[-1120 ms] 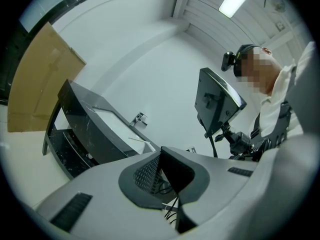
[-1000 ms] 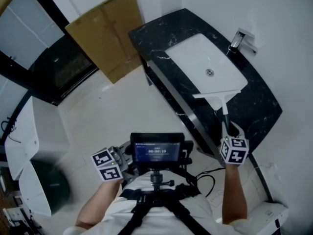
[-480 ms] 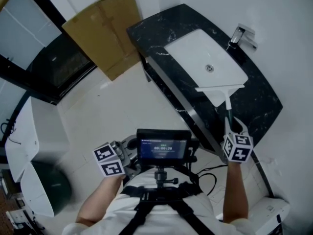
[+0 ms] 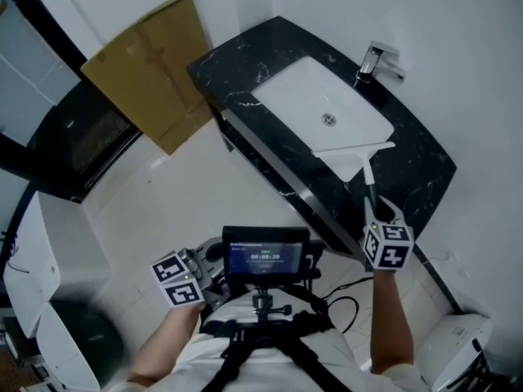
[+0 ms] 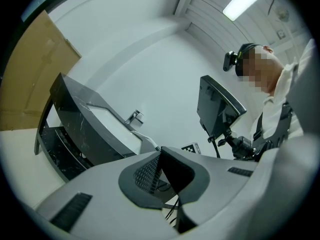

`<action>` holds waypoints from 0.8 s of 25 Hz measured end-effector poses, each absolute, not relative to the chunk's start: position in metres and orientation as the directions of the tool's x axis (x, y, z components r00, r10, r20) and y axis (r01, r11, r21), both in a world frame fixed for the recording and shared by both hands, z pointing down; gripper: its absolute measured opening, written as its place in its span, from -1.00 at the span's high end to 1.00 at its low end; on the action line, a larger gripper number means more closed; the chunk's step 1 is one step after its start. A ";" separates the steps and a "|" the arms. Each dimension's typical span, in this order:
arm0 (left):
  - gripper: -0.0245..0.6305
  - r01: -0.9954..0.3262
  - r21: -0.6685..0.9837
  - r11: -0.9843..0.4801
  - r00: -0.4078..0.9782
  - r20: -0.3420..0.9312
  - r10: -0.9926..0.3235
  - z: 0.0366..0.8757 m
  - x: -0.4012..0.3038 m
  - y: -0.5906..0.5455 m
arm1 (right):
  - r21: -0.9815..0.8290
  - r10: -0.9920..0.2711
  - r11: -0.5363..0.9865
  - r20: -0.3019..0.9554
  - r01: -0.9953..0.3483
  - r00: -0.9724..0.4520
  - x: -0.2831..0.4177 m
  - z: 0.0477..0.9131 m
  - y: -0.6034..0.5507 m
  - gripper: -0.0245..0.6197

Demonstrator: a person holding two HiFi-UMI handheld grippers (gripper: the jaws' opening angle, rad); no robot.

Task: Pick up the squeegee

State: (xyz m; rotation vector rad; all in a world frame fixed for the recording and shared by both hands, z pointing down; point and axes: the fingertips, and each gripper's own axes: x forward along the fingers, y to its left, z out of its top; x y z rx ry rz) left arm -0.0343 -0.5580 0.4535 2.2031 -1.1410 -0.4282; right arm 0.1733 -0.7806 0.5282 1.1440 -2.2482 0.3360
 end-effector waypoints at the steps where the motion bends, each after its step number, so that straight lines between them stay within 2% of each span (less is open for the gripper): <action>1: 0.95 -0.614 0.650 -0.447 0.585 -0.005 -0.811 0.454 -0.037 -0.558 | 0.044 -0.658 0.590 0.604 -0.806 -0.449 0.172 0.526 -0.780 0.68; 20: 0.95 -0.497 0.615 -0.612 0.767 -0.020 -0.642 0.442 -0.097 -0.570 | 0.085 -0.795 0.350 0.554 -0.933 -0.248 0.161 0.474 -0.748 0.68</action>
